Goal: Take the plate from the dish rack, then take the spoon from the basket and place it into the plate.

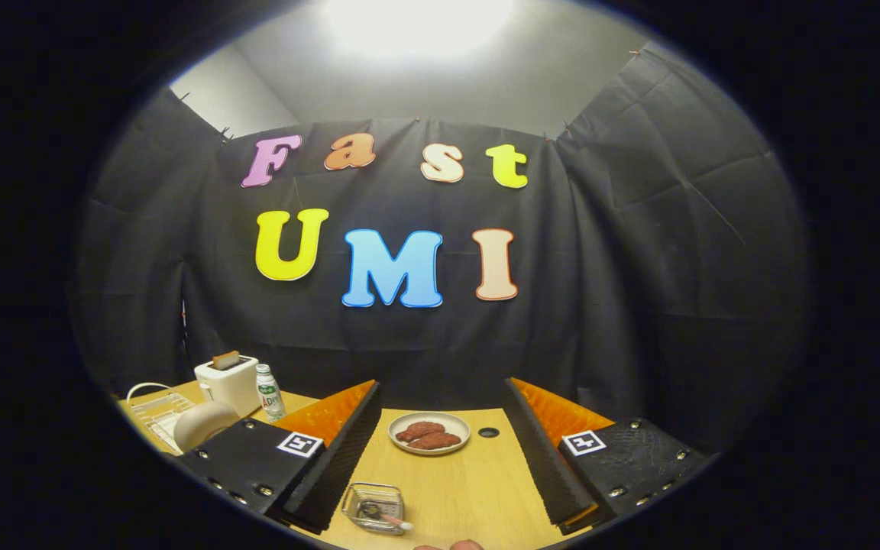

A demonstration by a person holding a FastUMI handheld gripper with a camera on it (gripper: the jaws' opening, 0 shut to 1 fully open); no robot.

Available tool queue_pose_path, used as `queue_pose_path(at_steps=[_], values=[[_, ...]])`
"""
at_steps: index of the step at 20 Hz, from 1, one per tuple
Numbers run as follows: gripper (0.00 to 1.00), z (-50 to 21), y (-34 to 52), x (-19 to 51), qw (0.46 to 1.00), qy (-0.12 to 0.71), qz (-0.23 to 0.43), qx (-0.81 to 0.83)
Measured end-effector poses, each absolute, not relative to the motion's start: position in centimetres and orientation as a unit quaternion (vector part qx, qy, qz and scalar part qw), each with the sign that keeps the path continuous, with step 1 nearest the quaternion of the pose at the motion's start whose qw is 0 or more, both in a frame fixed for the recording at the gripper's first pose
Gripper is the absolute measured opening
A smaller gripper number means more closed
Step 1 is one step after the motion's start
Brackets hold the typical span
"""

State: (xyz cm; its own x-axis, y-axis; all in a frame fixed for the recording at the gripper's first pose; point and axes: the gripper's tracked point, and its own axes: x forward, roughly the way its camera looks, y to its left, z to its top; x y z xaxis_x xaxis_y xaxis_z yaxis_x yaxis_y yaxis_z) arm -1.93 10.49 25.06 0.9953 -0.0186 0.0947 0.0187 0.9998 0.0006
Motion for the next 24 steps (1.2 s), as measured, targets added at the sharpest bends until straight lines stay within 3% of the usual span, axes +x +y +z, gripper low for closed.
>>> queue_pose_path(at_steps=[12,24], values=[[0.99,27.9,23.5,-0.7,0.999,-0.001,0.051,0.018],[0.98,24.1,32.3,0.4,0.984,0.151,0.08,0.051]])
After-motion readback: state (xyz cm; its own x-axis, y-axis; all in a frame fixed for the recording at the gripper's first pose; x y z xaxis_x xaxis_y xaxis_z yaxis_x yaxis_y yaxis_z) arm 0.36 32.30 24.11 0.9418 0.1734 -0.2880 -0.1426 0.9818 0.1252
